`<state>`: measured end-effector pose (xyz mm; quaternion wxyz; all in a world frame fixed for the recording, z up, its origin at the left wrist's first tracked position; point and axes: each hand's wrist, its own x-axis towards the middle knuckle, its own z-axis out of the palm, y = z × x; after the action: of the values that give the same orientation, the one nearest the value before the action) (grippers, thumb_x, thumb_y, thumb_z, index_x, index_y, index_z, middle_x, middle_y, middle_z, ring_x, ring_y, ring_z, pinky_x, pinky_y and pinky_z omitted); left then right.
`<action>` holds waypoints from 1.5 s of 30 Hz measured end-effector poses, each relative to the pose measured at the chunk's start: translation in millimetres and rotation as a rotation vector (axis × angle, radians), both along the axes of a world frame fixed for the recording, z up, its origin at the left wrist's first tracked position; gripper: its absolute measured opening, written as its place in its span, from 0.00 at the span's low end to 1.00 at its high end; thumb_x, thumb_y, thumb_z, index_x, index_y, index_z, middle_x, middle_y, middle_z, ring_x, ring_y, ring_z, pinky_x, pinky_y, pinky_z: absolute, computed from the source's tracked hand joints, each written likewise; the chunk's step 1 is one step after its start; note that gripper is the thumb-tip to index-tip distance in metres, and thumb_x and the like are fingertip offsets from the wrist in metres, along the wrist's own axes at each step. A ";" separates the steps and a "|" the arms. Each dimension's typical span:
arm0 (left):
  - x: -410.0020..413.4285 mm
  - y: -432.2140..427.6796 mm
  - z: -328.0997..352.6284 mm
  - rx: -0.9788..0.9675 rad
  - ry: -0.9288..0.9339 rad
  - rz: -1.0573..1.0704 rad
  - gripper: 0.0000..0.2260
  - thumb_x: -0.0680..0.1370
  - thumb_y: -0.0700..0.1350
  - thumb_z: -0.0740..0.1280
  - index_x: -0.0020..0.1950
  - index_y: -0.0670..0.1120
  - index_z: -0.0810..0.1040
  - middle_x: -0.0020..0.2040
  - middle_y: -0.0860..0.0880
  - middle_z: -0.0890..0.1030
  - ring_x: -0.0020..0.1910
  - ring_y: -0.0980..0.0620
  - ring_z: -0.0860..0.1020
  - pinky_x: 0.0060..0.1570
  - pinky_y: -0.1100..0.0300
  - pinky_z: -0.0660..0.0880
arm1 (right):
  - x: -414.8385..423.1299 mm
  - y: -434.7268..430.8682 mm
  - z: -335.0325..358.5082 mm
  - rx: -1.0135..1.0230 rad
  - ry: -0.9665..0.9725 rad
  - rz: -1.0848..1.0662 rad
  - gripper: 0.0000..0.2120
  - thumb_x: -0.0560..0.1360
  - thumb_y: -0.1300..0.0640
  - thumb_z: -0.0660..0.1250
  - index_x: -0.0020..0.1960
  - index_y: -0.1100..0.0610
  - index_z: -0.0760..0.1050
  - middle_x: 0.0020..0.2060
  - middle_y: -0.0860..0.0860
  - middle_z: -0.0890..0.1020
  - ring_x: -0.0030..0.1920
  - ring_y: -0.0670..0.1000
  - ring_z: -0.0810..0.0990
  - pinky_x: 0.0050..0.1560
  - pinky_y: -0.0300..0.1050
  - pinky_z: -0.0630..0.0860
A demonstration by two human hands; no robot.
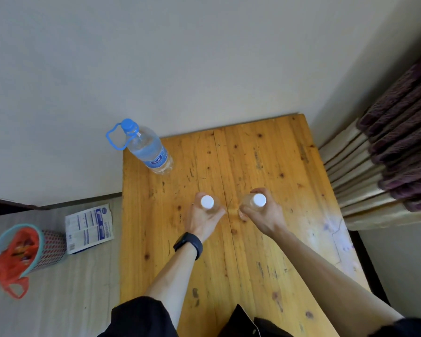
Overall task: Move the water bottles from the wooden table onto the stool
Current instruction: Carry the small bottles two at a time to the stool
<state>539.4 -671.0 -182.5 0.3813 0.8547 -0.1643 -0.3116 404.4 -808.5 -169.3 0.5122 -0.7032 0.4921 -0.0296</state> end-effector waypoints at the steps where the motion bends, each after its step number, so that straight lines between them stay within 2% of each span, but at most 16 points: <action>1: 1.3 2.0 3.4 -0.001 -0.005 -0.009 0.19 0.68 0.58 0.73 0.54 0.51 0.77 0.40 0.56 0.84 0.41 0.56 0.82 0.34 0.69 0.75 | -4.4 1.3 4.7 -0.010 -0.002 -0.015 0.20 0.69 0.48 0.75 0.57 0.44 0.70 0.43 0.43 0.80 0.41 0.41 0.78 0.36 0.37 0.73; 3: 1.8 7.5 14.6 -0.018 -0.020 -0.028 0.22 0.66 0.62 0.72 0.54 0.52 0.77 0.39 0.56 0.83 0.40 0.56 0.82 0.33 0.69 0.74 | -18.2 6.6 14.9 -0.019 -0.024 -0.071 0.19 0.69 0.47 0.76 0.56 0.44 0.71 0.43 0.44 0.81 0.42 0.43 0.78 0.36 0.37 0.73; 7: -1.4 19.3 44.1 -0.122 -0.118 -0.113 0.17 0.71 0.59 0.74 0.54 0.56 0.74 0.41 0.55 0.83 0.42 0.57 0.82 0.38 0.58 0.80 | -56.1 22.3 43.4 -0.027 -0.082 -0.187 0.18 0.69 0.45 0.76 0.53 0.41 0.71 0.40 0.45 0.83 0.42 0.46 0.82 0.38 0.42 0.76; 10: -5.0 23.1 71.8 -0.178 -0.160 -0.211 0.19 0.70 0.65 0.72 0.55 0.56 0.76 0.41 0.58 0.84 0.43 0.59 0.82 0.42 0.56 0.81 | -86.8 36.9 74.8 -0.096 -0.099 -0.261 0.17 0.69 0.43 0.76 0.52 0.41 0.71 0.37 0.45 0.84 0.39 0.46 0.83 0.39 0.44 0.79; 15: -30.5 6.4 122.1 -0.225 -0.225 -0.441 0.11 0.70 0.65 0.67 0.45 0.60 0.78 0.40 0.68 0.82 0.43 0.68 0.79 0.41 0.70 0.74 | -144.1 64.9 130.9 -0.137 -0.206 -0.428 0.16 0.71 0.49 0.76 0.53 0.44 0.73 0.38 0.45 0.86 0.39 0.47 0.86 0.43 0.53 0.83; 20: -101.0 -33.6 155.1 -0.295 -0.328 -0.703 0.25 0.66 0.73 0.61 0.51 0.57 0.77 0.40 0.62 0.82 0.41 0.61 0.80 0.40 0.62 0.75 | -229.7 100.8 172.4 -0.269 -0.253 -0.680 0.16 0.68 0.47 0.78 0.53 0.42 0.75 0.41 0.45 0.86 0.41 0.51 0.86 0.43 0.58 0.83; 23: -173.2 -51.8 175.9 -0.368 -0.366 -0.855 0.25 0.65 0.72 0.61 0.51 0.56 0.76 0.38 0.61 0.81 0.39 0.58 0.79 0.36 0.68 0.71 | -293.6 131.5 193.7 -0.322 -0.262 -0.837 0.14 0.71 0.51 0.77 0.52 0.44 0.76 0.41 0.44 0.86 0.40 0.50 0.86 0.46 0.59 0.83; 26: -263.5 -53.2 191.3 -0.412 -0.303 -1.005 0.24 0.64 0.70 0.63 0.51 0.56 0.76 0.38 0.58 0.82 0.40 0.55 0.80 0.39 0.59 0.76 | -367.1 174.5 209.0 -0.404 -0.226 -0.991 0.13 0.71 0.52 0.77 0.51 0.46 0.77 0.40 0.44 0.86 0.40 0.47 0.86 0.45 0.53 0.83; 28: -329.2 -42.3 198.7 -0.446 -0.264 -1.096 0.24 0.64 0.70 0.64 0.51 0.56 0.76 0.39 0.57 0.83 0.41 0.53 0.81 0.43 0.55 0.78 | -419.0 212.0 215.5 -0.465 -0.174 -1.120 0.13 0.70 0.49 0.77 0.51 0.45 0.77 0.39 0.42 0.85 0.41 0.48 0.84 0.42 0.49 0.83; 31: -437.7 -8.1 209.4 -0.492 -0.265 -1.245 0.27 0.62 0.71 0.63 0.50 0.53 0.77 0.41 0.54 0.84 0.45 0.48 0.82 0.47 0.55 0.77 | -500.7 284.2 220.7 -0.554 -0.115 -1.289 0.18 0.65 0.38 0.74 0.52 0.42 0.76 0.40 0.41 0.85 0.41 0.47 0.85 0.42 0.56 0.83; 33: -510.3 26.8 217.7 -0.497 -0.241 -1.367 0.27 0.62 0.71 0.63 0.51 0.54 0.78 0.41 0.55 0.84 0.45 0.50 0.81 0.47 0.56 0.76 | -552.4 341.7 225.4 -0.597 -0.084 -1.394 0.16 0.66 0.39 0.75 0.50 0.41 0.75 0.40 0.38 0.84 0.40 0.43 0.84 0.43 0.55 0.83; 35: -580.7 66.2 224.0 -0.512 -0.157 -1.498 0.28 0.61 0.72 0.65 0.52 0.56 0.79 0.41 0.57 0.84 0.44 0.54 0.82 0.49 0.58 0.77 | -596.2 404.8 232.7 -0.648 -0.044 -1.533 0.15 0.67 0.41 0.76 0.49 0.40 0.75 0.40 0.33 0.82 0.42 0.38 0.82 0.44 0.43 0.80; 37: -647.9 107.8 229.4 -0.534 -0.110 -1.640 0.28 0.62 0.73 0.66 0.52 0.57 0.80 0.44 0.58 0.85 0.47 0.56 0.83 0.50 0.59 0.77 | -633.7 470.3 239.7 -0.664 0.023 -1.695 0.18 0.62 0.36 0.72 0.48 0.41 0.75 0.40 0.30 0.81 0.41 0.36 0.81 0.42 0.31 0.74; 39: -712.5 154.2 234.6 -0.566 -0.093 -1.820 0.26 0.65 0.73 0.68 0.53 0.57 0.80 0.45 0.59 0.85 0.48 0.57 0.83 0.49 0.61 0.77 | -663.7 536.0 243.7 -0.671 0.091 -1.865 0.24 0.58 0.31 0.66 0.49 0.42 0.75 0.38 0.35 0.82 0.39 0.41 0.82 0.43 0.37 0.75; 41: -770.5 203.5 242.1 -0.595 -0.077 -1.980 0.24 0.68 0.71 0.69 0.54 0.57 0.79 0.45 0.59 0.84 0.47 0.56 0.82 0.50 0.58 0.77 | -685.3 597.8 247.3 -0.681 0.158 -2.017 0.26 0.57 0.30 0.64 0.50 0.41 0.75 0.38 0.39 0.82 0.42 0.48 0.82 0.46 0.46 0.77; 45: -864.6 306.4 259.1 -0.632 0.033 -2.255 0.22 0.67 0.72 0.67 0.50 0.58 0.79 0.42 0.60 0.84 0.44 0.60 0.82 0.51 0.54 0.80 | -708.2 708.8 255.6 -0.781 0.184 -2.314 0.21 0.58 0.33 0.70 0.48 0.40 0.76 0.40 0.37 0.83 0.43 0.45 0.82 0.47 0.51 0.80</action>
<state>-325.2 -364.6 76.6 0.0868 0.0881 -0.8945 -0.4296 -303.8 -99.6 86.4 -0.0982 0.0428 0.8194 -0.5631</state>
